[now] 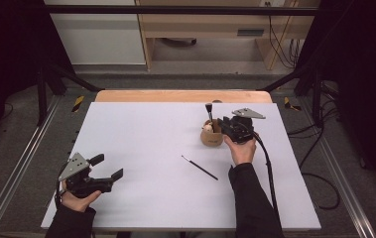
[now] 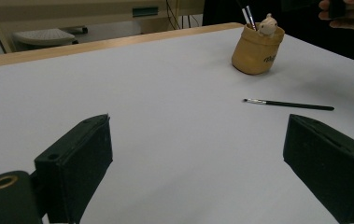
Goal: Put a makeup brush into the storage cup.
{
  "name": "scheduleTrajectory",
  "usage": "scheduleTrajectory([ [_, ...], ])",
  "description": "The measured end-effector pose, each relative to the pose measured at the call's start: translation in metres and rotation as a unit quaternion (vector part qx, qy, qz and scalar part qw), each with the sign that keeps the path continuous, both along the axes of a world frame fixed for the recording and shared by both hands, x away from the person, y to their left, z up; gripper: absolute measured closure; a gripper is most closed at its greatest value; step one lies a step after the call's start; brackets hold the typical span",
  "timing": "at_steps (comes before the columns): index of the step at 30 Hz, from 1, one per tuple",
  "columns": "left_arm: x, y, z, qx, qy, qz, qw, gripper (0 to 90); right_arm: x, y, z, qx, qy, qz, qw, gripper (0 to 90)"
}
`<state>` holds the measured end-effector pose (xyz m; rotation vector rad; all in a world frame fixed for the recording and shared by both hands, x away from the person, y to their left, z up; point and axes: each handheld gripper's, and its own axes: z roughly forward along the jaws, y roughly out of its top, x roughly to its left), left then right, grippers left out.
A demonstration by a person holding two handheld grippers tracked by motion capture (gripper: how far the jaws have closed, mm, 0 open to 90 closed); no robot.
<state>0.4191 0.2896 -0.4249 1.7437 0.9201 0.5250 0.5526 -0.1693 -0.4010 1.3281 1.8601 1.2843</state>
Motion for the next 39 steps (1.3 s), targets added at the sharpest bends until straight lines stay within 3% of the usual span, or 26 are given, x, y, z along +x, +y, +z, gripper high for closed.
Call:
scheduleTrajectory([
  [7,0.0,-0.001,0.0,-0.001,0.0,0.0,1.0,7.5,-0.02,-0.012,0.014,0.007,-0.013,0.017,0.9998,64.8],
  [17,0.0,0.0,0.001,-0.001,0.0,0.001,1.0,7.4,-0.045,-0.018,0.028,-0.004,-0.026,0.047,0.9985,56.5],
  [30,0.0,0.0,0.001,0.002,0.0,0.002,1.0,7.3,-0.062,-0.025,0.028,-0.007,-0.02,0.069,0.9974,47.0],
  [39,0.0,0.0,0.0,0.0,0.0,0.003,1.0,7.3,-0.078,-0.028,0.024,-0.004,-0.038,0.084,0.9957,29.3],
])
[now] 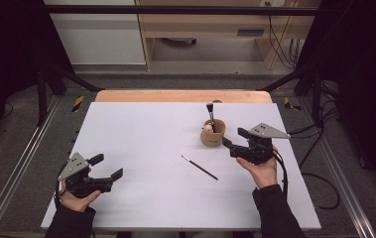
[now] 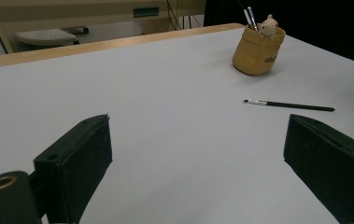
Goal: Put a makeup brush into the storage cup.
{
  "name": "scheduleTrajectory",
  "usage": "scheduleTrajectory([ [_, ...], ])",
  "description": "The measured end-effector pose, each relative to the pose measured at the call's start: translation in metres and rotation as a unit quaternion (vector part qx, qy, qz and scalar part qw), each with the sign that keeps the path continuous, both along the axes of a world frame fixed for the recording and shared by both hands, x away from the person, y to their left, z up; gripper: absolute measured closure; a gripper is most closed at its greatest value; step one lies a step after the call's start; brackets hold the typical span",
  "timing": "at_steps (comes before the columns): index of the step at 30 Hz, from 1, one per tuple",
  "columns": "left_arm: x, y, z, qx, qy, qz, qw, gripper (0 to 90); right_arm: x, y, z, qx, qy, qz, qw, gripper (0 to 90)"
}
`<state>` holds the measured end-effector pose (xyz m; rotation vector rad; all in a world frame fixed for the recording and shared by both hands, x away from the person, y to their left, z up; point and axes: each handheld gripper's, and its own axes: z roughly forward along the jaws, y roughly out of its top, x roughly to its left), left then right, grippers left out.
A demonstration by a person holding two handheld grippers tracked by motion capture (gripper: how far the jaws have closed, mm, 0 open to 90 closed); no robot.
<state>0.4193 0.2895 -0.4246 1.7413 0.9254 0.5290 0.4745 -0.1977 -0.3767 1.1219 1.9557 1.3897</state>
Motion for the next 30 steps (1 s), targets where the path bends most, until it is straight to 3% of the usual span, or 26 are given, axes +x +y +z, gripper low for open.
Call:
scheduleTrajectory([
  [12,0.0,0.001,0.0,0.002,0.0,0.002,1.0,7.2,-0.022,-0.024,-0.014,0.026,-0.014,0.001,0.9996,17.9],
  [26,0.001,0.001,0.0,-0.001,-0.001,0.006,1.0,7.0,-0.047,-0.04,-0.024,0.04,-0.032,0.005,0.9987,9.9],
  [30,0.0,0.001,0.001,-0.001,-0.001,0.006,1.0,6.9,-0.053,-0.044,-0.028,0.035,-0.026,0.007,0.999,8.7],
])
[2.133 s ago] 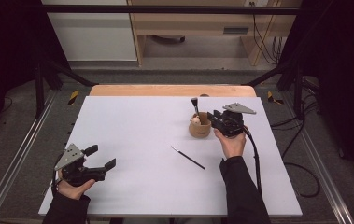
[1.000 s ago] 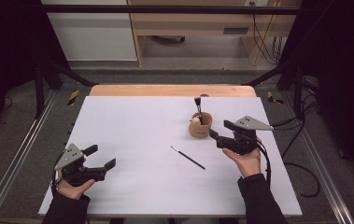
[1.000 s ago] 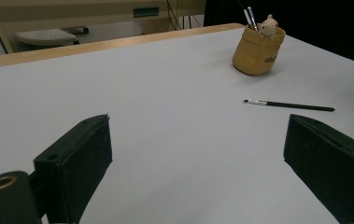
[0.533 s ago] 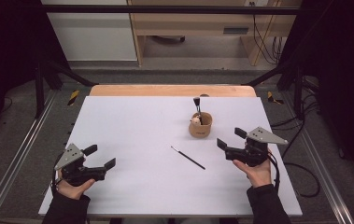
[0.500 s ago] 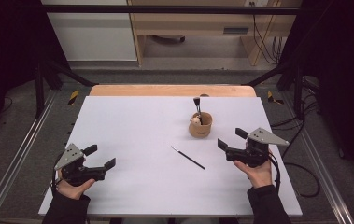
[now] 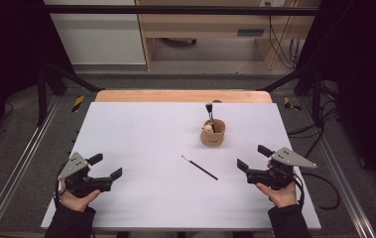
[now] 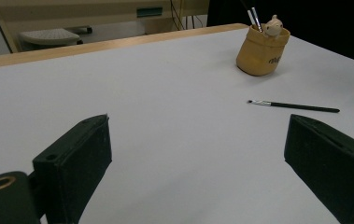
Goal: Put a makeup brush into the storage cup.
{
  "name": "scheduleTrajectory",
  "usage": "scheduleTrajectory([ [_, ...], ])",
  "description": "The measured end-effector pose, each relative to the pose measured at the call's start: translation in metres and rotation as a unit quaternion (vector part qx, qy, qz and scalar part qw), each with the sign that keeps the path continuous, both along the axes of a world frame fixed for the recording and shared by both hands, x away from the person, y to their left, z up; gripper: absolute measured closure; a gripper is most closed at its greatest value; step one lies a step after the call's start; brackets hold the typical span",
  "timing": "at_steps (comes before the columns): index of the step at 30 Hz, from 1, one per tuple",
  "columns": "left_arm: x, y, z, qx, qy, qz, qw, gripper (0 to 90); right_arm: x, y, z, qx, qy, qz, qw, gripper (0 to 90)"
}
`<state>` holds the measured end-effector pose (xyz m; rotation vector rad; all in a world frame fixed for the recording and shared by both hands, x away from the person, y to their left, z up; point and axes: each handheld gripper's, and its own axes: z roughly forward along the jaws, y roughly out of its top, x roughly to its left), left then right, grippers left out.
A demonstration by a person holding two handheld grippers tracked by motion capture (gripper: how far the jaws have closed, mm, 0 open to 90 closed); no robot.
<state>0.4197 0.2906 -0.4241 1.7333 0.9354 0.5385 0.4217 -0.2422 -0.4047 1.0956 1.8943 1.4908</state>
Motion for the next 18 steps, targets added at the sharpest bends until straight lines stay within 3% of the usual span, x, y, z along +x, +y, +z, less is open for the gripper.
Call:
scheduleTrajectory([
  [18,-0.001,0.001,0.001,0.001,-0.004,0.005,1.0,6.9,-0.013,-0.011,-0.011,-0.001,0.011,-0.011,0.9999,7.5],
])
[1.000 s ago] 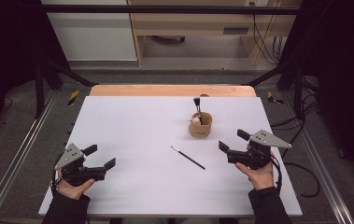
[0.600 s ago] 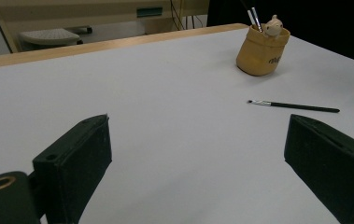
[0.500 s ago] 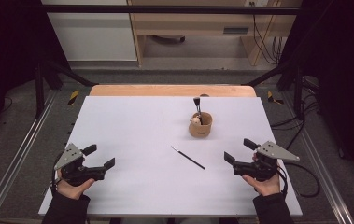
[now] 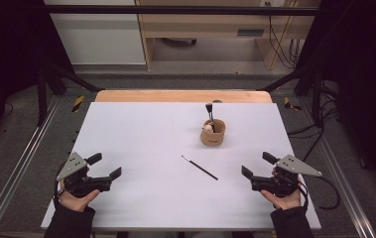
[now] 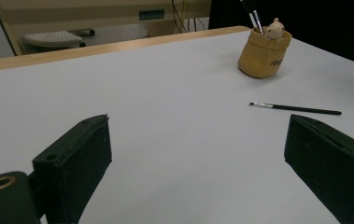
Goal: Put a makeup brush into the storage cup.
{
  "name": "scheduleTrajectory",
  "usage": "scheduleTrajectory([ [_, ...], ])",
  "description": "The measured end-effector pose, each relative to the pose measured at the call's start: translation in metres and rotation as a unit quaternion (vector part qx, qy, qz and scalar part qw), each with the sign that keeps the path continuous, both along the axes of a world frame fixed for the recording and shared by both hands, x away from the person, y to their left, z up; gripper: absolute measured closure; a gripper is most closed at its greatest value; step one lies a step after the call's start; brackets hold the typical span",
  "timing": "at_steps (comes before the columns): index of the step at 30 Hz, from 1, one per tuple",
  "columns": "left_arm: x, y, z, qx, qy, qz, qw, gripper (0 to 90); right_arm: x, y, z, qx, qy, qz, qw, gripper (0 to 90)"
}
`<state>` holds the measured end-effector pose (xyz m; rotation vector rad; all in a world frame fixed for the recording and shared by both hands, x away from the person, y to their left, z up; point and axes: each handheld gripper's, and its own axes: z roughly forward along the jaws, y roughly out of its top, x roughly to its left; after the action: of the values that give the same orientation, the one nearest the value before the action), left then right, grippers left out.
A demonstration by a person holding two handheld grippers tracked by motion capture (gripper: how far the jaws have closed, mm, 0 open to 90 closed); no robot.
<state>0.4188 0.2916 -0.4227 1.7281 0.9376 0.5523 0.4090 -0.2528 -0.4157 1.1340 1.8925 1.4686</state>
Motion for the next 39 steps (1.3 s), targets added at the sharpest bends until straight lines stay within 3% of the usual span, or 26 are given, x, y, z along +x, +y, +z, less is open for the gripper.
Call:
scheduleTrajectory([
  [6,0.0,0.0,0.0,0.002,0.0,-0.001,1.0,6.9,-0.001,0.0,0.002,0.002,-0.003,-0.001,1.0,7.5],
  [16,0.0,-0.001,0.0,0.003,0.002,-0.001,1.0,6.8,0.001,0.01,0.006,-0.014,-0.007,0.01,0.9998,7.8],
  [32,0.0,-0.002,-0.001,0.004,-0.001,0.002,1.0,6.8,0.014,0.043,0.026,-0.02,0.004,0.025,0.9995,11.3],
  [39,-0.001,-0.001,-0.001,0.003,-0.001,0.0,1.0,6.8,0.025,0.059,0.03,-0.041,0.01,0.041,0.9983,13.2],
])
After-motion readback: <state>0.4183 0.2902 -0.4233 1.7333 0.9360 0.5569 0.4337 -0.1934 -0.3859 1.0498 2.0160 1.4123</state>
